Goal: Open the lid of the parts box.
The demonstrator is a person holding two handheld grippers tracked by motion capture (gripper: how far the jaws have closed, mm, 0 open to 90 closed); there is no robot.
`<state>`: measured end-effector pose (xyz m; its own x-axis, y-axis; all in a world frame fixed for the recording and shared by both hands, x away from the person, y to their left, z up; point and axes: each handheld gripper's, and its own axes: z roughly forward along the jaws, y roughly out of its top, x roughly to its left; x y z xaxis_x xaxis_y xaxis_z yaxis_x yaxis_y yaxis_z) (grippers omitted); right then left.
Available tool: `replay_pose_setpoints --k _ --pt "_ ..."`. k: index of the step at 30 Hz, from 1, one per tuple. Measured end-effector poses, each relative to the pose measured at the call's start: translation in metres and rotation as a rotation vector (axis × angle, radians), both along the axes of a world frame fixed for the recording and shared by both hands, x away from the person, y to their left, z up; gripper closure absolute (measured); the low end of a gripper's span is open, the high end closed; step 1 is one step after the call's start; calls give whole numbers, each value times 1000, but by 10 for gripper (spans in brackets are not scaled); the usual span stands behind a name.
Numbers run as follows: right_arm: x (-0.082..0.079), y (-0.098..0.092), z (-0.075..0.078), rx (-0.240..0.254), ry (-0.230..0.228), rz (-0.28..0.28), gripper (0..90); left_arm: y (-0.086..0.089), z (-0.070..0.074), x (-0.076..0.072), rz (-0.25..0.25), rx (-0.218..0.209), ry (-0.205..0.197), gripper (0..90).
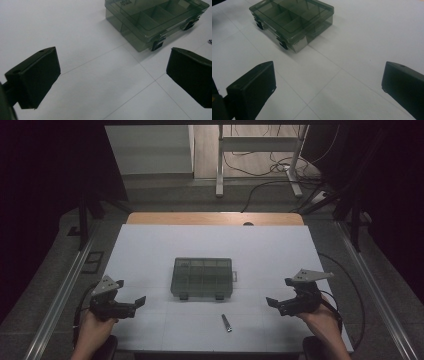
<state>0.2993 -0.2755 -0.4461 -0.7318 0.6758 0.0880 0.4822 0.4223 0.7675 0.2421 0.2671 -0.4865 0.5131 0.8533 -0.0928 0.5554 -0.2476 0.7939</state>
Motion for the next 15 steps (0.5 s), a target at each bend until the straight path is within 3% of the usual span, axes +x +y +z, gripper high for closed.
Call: replay_pose_setpoints --k 7,11,15 --pt "7 8 -1 -3 -17 24 0 -6 0 10 -14 -5 -2 0" --pt "12 12 -3 3 -5 41 0 -11 0 18 -29 -35 -5 0" --pt "16 16 -5 15 3 54 0 -16 -1 25 -43 -25 -3 0"
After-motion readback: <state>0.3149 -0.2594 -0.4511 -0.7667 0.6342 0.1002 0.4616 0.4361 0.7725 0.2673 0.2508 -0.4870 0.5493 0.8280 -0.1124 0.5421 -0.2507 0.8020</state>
